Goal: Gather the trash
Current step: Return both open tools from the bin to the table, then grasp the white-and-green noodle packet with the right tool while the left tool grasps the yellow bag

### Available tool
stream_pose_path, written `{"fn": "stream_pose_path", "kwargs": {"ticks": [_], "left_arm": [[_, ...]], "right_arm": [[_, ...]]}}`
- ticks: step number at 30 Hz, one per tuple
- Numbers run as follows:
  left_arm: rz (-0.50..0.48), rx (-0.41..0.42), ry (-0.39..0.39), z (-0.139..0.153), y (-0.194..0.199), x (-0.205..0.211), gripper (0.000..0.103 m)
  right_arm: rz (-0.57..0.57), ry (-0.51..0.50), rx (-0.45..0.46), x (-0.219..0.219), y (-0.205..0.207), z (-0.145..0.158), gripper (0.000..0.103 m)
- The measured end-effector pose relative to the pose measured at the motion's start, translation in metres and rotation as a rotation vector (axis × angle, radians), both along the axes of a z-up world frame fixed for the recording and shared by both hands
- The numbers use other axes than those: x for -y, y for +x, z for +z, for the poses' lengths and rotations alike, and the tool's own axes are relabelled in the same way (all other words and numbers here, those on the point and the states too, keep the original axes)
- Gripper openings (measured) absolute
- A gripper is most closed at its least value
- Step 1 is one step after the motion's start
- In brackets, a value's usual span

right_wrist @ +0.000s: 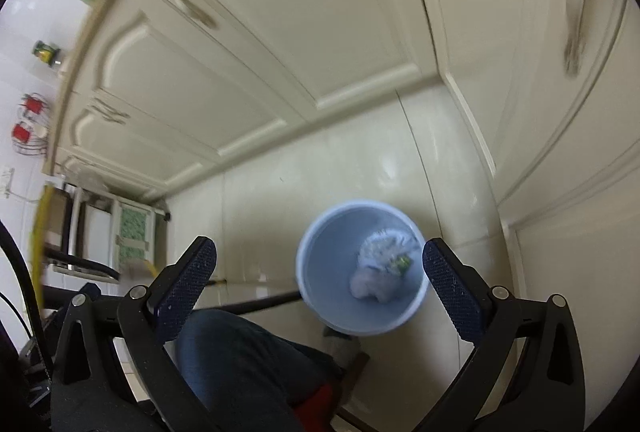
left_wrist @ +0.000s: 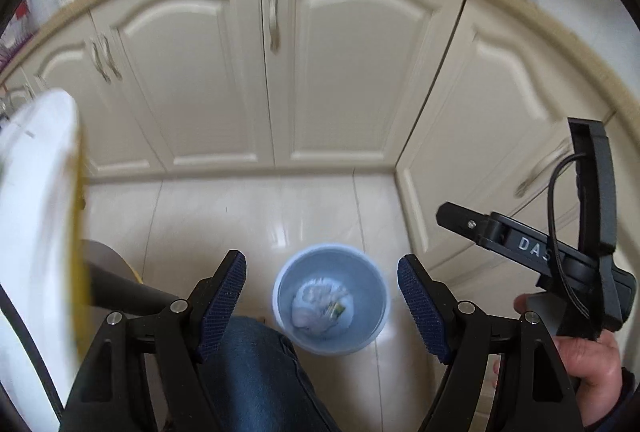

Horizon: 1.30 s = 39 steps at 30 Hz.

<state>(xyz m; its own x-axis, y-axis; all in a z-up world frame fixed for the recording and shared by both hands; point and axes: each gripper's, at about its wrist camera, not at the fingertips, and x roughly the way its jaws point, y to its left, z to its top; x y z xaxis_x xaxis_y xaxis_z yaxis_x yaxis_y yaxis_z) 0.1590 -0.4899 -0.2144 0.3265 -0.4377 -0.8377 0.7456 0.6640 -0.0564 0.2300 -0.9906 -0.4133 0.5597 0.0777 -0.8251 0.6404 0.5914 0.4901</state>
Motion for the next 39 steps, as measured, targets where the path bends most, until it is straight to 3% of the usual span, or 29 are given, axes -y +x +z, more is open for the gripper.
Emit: {"fn": "stream_pose_path", "kwargs": {"ticks": [8,15,19,25,31,39], "left_arm": [[0.099,0.187,-0.183,0.090,-0.026,-0.096,0.101],[0.269,0.253,-0.215,0.125,-0.032,-0.190,0.102],[0.357,0.278,-0.238,0.159,-0.048,-0.246,0.102],[0.489,0.381,-0.263,0.188,-0.086,-0.322,0.102],[0.631,0.410,-0.265,0.178,-0.106,-0.388,0.102],[0.749,0.470,-0.228,0.196,-0.131,-0.430,0.102]], "right_arm": [[0.046,-0.155,0.210,-0.038,0.009,0.126,0.103],[0.167,-0.277,0.415,-0.114,0.031,0.226,0.103],[0.238,-0.323,0.485,-0.160,0.041,0.263,0.103],[0.337,-0.377,0.566,-0.233,0.064,0.300,0.103],[0.431,-0.429,0.610,-0.300,0.078,0.320,0.103],[0.576,-0.497,0.613,-0.380,0.099,0.325,0.103]]}}
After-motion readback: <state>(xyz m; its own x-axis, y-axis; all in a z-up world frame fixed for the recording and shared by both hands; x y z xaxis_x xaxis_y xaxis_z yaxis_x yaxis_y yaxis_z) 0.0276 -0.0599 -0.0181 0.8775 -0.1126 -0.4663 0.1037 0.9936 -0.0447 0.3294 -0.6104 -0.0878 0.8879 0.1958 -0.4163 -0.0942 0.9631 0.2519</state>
